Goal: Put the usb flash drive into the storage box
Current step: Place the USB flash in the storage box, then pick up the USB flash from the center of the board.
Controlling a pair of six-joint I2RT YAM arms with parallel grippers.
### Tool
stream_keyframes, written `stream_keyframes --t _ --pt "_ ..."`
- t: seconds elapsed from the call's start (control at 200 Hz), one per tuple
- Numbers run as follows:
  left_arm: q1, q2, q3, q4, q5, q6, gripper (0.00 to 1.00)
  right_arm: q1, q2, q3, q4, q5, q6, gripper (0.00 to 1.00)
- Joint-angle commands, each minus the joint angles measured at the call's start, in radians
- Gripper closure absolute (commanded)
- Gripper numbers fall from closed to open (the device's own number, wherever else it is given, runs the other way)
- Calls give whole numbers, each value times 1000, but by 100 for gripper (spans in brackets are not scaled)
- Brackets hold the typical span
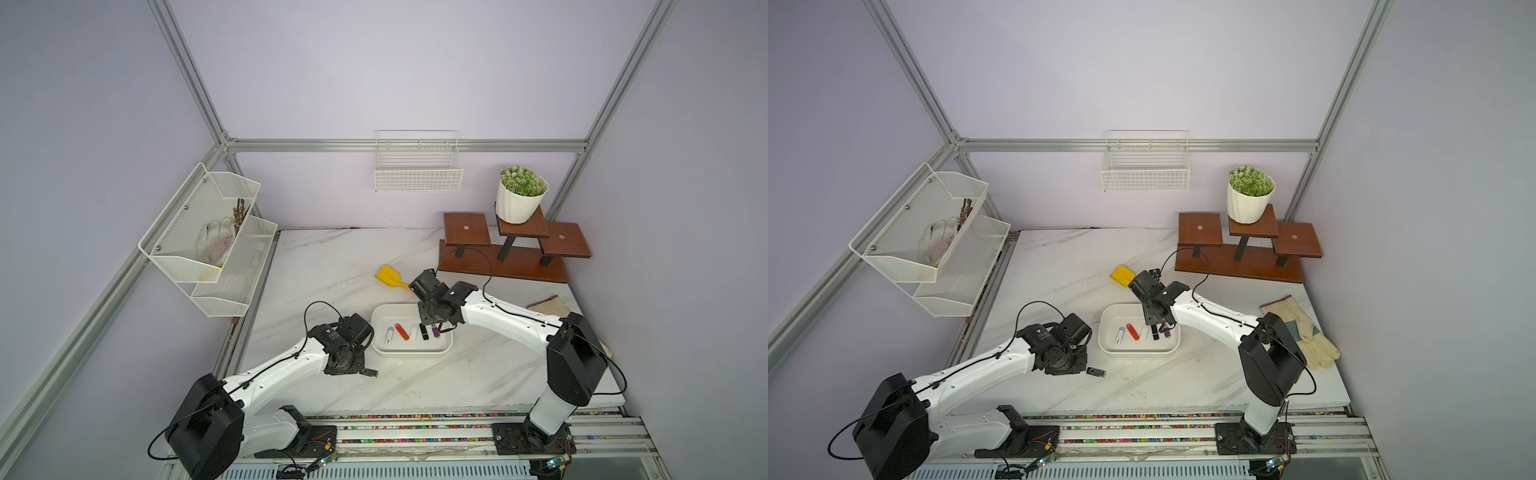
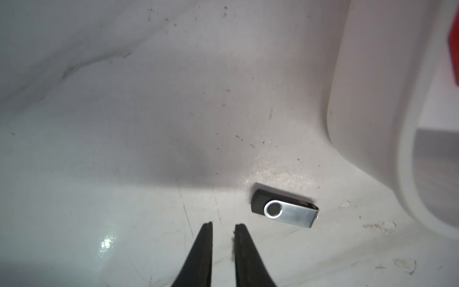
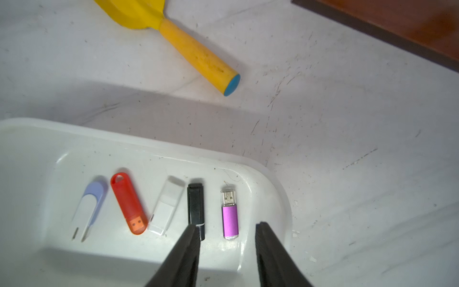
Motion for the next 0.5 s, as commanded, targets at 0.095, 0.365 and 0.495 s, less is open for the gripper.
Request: stream_keyframes --t 0.095,0.365,0.495 --pt "0 167 51 114 -17 27 100 0 -85 11 -68 36 5 60" --pt "1 178 74 178 -47 44 100 0 -116 -5 -81 30 18 60" --pt "1 207 59 207 -11 37 100 0 -121 -3 -87 33 16 60"
